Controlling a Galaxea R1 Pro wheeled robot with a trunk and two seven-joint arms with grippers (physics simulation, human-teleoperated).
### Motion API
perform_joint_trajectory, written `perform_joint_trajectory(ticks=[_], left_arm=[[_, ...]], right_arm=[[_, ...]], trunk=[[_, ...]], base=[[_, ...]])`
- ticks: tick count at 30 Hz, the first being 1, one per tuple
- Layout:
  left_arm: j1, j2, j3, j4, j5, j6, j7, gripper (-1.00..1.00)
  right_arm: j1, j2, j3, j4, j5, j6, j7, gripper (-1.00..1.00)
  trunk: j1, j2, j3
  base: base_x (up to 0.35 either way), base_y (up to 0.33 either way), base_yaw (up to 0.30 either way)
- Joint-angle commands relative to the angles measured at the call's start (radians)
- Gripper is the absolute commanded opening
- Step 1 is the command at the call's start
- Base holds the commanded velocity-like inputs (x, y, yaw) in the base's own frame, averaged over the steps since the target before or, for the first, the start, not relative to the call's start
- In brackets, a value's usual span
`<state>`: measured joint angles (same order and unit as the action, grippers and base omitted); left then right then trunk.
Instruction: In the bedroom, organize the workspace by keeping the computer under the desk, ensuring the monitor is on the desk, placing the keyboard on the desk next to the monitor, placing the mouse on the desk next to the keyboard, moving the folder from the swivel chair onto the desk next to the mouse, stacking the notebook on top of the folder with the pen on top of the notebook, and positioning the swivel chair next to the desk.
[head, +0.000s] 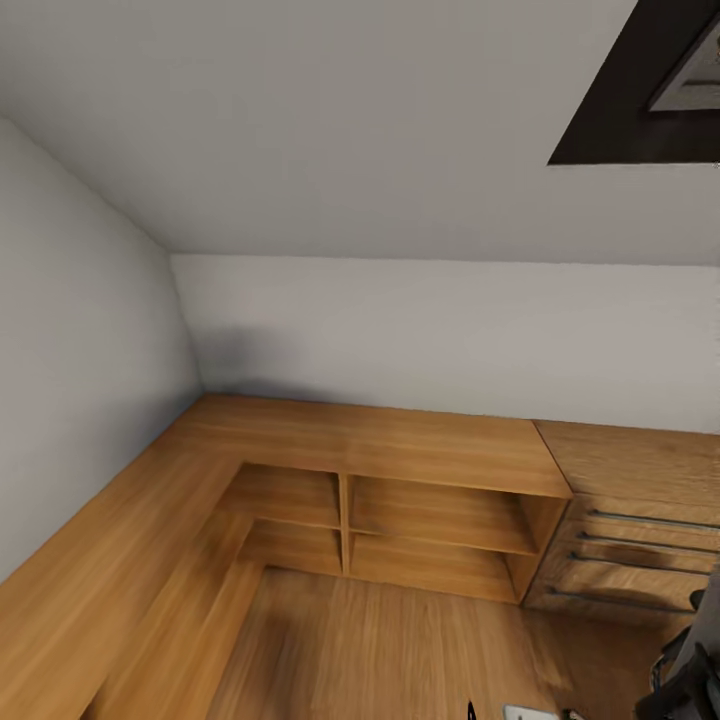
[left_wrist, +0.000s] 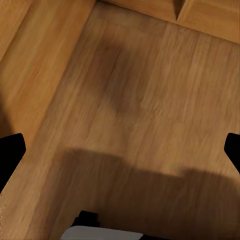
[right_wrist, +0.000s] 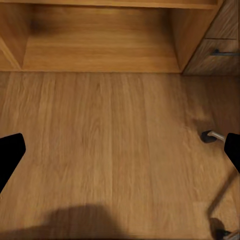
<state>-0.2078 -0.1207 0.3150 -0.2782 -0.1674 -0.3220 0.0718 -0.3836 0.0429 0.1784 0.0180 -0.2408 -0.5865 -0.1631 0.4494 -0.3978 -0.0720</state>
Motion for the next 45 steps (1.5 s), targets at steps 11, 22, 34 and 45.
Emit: perform_joint_trajectory(ticks=[11, 22, 34, 45], left_arm=[[-0.001, 0.0, 0.004, 0.001, -0.011, -0.005, 0.005, 1.0], [-0.001, 0.0, 0.003, 0.001, -0.011, -0.005, 0.005, 1.0], [-0.001, 0.0, 0.003, 0.001, -0.011, -0.005, 0.005, 1.0], [-0.001, 0.0, 0.003, 0.001, -0.011, -0.005, 0.005, 1.0]], right_arm=[[-0.001, 0.001, 0.009, 0.002, -0.007, -0.004, -0.004, 1.0], [-0.001, 0.001, 0.009, 0.002, -0.007, -0.004, -0.004, 1.0], [-0.001, 0.002, 0.009, 0.002, -0.006, -0.004, -0.004, 1.0], [-0.001, 0.002, 0.009, 0.002, -0.006, -0.004, -0.004, 1.0]], trunk=[[0.001, -0.002, -0.006], [0.001, -0.002, -0.005], [0.001, -0.002, -0.002], [0.001, -0.002, 0.003]], base=[[0.0, 0.266, -0.232], [0.0, 0.206, -0.245], [0.0, 0.02, -0.068], [0.0, 0.001, -0.181]])
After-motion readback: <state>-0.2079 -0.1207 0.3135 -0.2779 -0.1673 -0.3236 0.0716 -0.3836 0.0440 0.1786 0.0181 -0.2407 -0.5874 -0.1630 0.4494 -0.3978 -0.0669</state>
